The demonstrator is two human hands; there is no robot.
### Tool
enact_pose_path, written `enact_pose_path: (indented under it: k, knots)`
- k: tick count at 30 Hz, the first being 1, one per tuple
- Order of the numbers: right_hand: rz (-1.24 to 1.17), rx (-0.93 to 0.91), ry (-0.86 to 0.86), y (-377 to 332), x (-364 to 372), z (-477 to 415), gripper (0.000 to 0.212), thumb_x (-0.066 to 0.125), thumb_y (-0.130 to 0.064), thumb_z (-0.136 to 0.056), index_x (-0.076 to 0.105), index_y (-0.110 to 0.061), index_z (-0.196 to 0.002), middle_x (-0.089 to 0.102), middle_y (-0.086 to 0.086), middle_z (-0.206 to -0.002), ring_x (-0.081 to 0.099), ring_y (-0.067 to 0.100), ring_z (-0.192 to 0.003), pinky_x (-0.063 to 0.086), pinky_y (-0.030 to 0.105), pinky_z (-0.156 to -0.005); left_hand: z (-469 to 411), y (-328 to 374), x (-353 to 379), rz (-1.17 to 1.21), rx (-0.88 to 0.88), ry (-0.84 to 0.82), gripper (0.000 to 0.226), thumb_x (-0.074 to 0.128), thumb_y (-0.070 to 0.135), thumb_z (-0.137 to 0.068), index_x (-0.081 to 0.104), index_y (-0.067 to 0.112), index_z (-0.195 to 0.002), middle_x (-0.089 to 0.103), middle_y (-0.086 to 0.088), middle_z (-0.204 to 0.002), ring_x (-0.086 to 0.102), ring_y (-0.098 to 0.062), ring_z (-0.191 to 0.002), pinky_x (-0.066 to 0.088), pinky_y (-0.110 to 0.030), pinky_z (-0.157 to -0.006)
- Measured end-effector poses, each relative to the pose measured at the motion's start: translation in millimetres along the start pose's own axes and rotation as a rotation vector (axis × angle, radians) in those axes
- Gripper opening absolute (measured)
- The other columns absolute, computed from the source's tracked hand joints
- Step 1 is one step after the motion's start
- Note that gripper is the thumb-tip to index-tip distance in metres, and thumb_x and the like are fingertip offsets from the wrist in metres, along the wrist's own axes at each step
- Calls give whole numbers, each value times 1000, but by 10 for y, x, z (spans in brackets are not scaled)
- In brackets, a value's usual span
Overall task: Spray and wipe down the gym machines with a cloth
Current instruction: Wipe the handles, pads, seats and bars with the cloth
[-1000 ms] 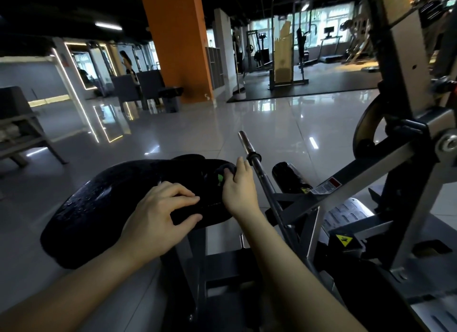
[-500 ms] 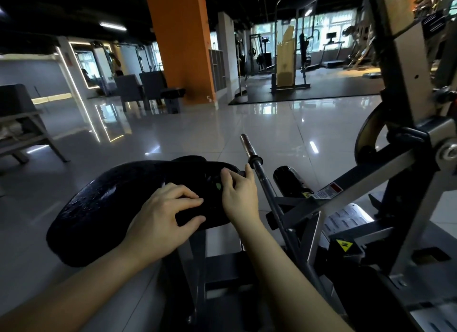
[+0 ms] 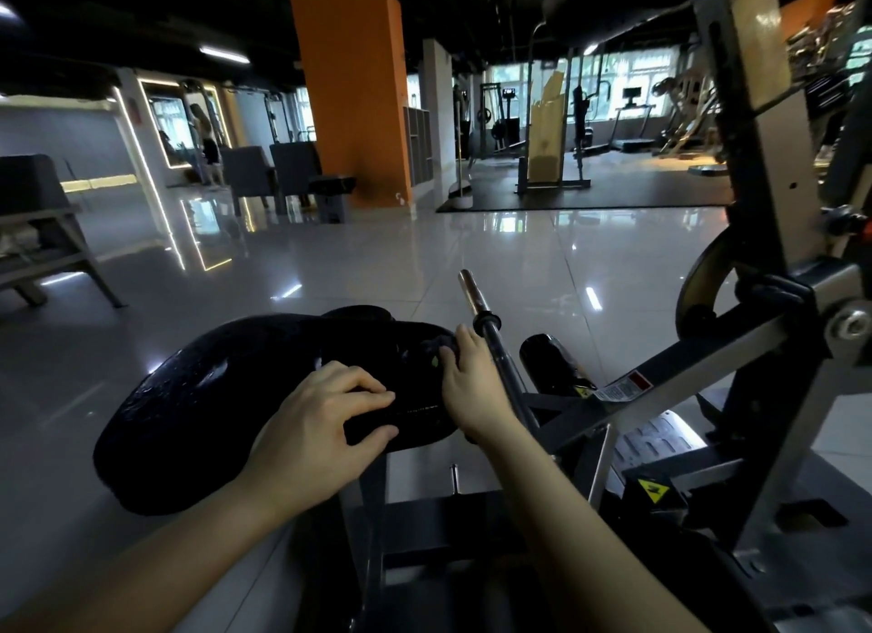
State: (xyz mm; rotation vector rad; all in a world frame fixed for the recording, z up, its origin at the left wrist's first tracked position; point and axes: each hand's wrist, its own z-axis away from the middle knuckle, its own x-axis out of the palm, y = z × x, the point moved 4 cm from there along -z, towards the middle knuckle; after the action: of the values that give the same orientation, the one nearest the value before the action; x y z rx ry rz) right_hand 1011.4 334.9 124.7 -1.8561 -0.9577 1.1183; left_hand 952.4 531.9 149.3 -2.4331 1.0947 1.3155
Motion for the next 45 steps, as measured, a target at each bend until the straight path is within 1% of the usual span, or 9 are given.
enact_pose_path:
  k: [4, 8, 14, 19, 27, 31, 34, 40, 45]
  knots:
    - [131, -239, -55, -48, -59, 451, 43, 41, -17, -110, 44, -16, -153, 36, -3, -158, 29, 13, -148, 28, 29, -120, 9, 8, 7, 12, -2, 1, 33, 78, 42, -82, 78, 28, -112, 62, 23, -107, 58, -1, -105, 38, -17, -105]
    - [203, -285, -102, -17, -32, 568, 50, 37, -27, -112, 30, -27, -161, 12, -1, -171, 2, 17, -158, 9, 29, -126, 4, 7, 14, 7, -1, 4, 33, 77, 43, -82, 78, 27, -111, 62, 22, -106, 57, 0, -104, 38, -17, -105]
    - [80, -36, -49, -88, 19, 143, 45, 39, -26, -111, 44, -20, -155, 17, 16, -169, 13, 26, -157, 15, 31, -124, 5, -4, 12, 18, -21, -14, 34, 78, 42, -82, 78, 28, -113, 61, 23, -107, 57, 1, -104, 30, -8, -103]
    - [79, -62, -16, -139, -57, 453, 41, 41, -26, -111, 51, -22, -151, 22, 0, -168, 28, 13, -150, 21, 10, -106, 12, 4, 19, 4, -14, -6, 34, 77, 43, -83, 78, 27, -112, 62, 22, -107, 56, 0, -105, 31, -12, -103]
    - [9, 0, -53, -210, -36, 537, 49, 39, -36, -111, 41, -20, -156, 16, 6, -169, 14, 16, -156, 15, 22, -118, 6, -3, 30, -12, 8, 12, 34, 77, 43, -82, 78, 27, -112, 63, 20, -106, 55, -1, -102, 45, -25, -99]
    - [14, 44, 14, -260, 12, 507, 42, 39, -23, -111, 50, -12, -150, 27, 8, -163, 30, 21, -151, 22, 18, -112, 11, -2, 28, -32, 11, 9, 34, 77, 42, -84, 78, 25, -113, 65, 16, -106, 57, -6, -103, 47, -30, -97]
    - [39, -1, 0, -260, 12, 703, 41, 41, -17, -109, 52, -16, -149, 32, 5, -160, 42, 21, -145, 37, 30, -118, 19, 2, 38, -60, 19, 14, 35, 76, 42, -85, 77, 22, -114, 66, 11, -106, 58, -13, -106, 41, -34, -108]
    - [238, 62, -104, -395, 72, 1087, 67, 38, -10, -105, 9, -17, -165, 1, 19, -170, 22, 35, -154, 32, 36, -119, 148, -13, -208, 36, -6, 75, 24, 81, 27, -84, 80, 20, -107, 73, 6, -109, 64, -17, -107, 40, -44, -112]
    - [110, 182, 27, -501, 114, 1096, 52, 37, -21, -110, 29, -18, -162, 34, 13, -163, 39, 26, -146, 33, 29, -114, 478, -336, -544, 6, -9, 106, 25, 74, 36, -86, 80, 21, -105, 72, 6, -111, 63, -19, -106, 37, -36, -105]
